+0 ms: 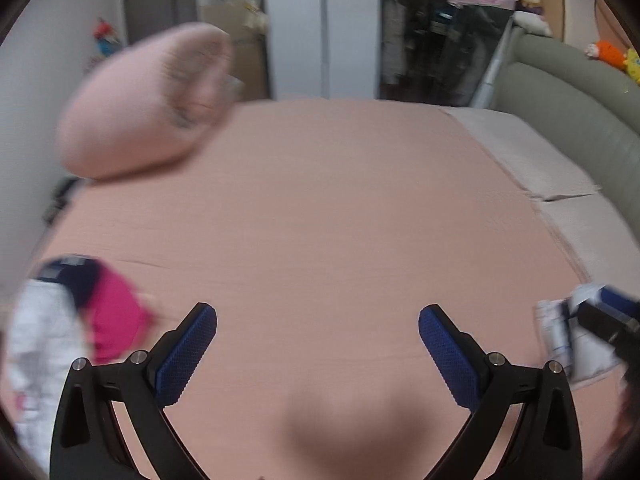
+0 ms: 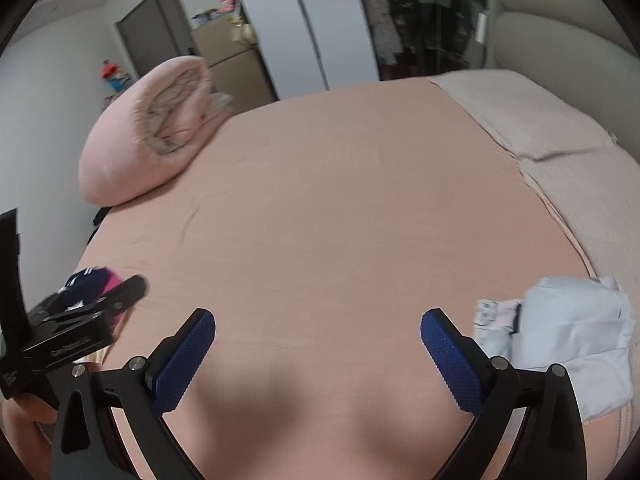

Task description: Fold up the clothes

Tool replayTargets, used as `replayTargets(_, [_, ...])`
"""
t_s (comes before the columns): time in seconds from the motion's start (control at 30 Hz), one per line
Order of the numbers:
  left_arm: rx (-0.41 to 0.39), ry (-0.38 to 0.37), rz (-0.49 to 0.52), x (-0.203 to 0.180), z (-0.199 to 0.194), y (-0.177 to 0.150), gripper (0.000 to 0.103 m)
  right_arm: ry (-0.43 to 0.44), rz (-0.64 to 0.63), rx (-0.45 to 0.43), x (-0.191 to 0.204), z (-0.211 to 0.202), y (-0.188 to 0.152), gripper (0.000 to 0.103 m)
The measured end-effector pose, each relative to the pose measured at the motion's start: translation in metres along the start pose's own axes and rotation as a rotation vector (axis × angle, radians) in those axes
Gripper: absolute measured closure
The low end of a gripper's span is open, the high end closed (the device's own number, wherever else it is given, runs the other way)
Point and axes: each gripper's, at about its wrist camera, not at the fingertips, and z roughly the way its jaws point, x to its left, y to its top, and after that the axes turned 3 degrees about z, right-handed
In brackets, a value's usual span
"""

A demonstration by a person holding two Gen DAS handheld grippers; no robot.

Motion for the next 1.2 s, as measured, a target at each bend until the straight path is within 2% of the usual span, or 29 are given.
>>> replayTargets(0.03, [-0.015, 0.04, 0.004, 0.008, -0.012, -0.003, 0.0, -0.003, -0.018, -0.003, 0.009, -0.005, -0.001, 0.0])
replayTargets(0.1, [-0.029, 0.072, -0.018, 0.02, -0.032, -0.011, 0.0, 0.006, -0.04, -0.016, 0.025, -0.021, -0.003, 0.0])
replayTargets(0.23, [-0.06, 0.09, -0.109, 0.047, -0.079, -0.033, 0.0, 0.041, -0.04, -0.01, 0.044, -0.048, -0.014, 0.0])
replayTargets(0.3, [-0.077, 0.131, -0.12, 0.05, -0.101, -0.046, 0.0, 0.039, -0.056, -0.022, 0.056, -0.065, -0.024, 0.0])
replayTargets(0.4, [-0.118, 0.132, -0.118, 0.053, -0.136, -0.067, 0.0, 0.031, -0.075, -0.039, 0.071, -0.093, -0.042, 0.0])
replayTargets(0.43, [-0.13, 0.127, -0.115, 0.053, -0.147, -0.074, 0.0, 0.036, -0.074, -0.039, 0.074, -0.102, -0.049, 0.0])
replayTargets(0.53, [-0.135, 0.034, -0.1, 0.05, -0.171, -0.095, 0.0, 0.05, -0.073, -0.041, 0.08, -0.129, -0.073, 0.0])
replayTargets(0.6, [-0.147, 0.005, -0.106, 0.045, -0.189, -0.11, 0.0, 0.038, -0.088, -0.048, 0.084, -0.147, -0.092, 0.0])
replayTargets(0.7, [-0.157, 0.003, -0.119, 0.04, -0.208, -0.128, 0.0, 0.016, -0.109, -0.062, 0.09, -0.171, -0.12, 0.0])
replayTargets(0.83, [-0.16, 0.002, -0.142, 0.037, -0.228, -0.148, 0.0, 0.005, -0.071, -0.07, 0.089, -0.199, -0.159, 0.0])
replayTargets(1.03, [-0.166, 0.0, -0.176, 0.033, -0.258, -0.178, 0.0, -0.012, -0.184, -0.078, 0.101, -0.229, -0.21, 0.0])
replayTargets(1.2, [-0.176, -0.003, -0.183, 0.029, -0.267, -0.189, 0.0, -0.009, -0.111, -0.066, 0.098, -0.241, -0.236, 0.0])
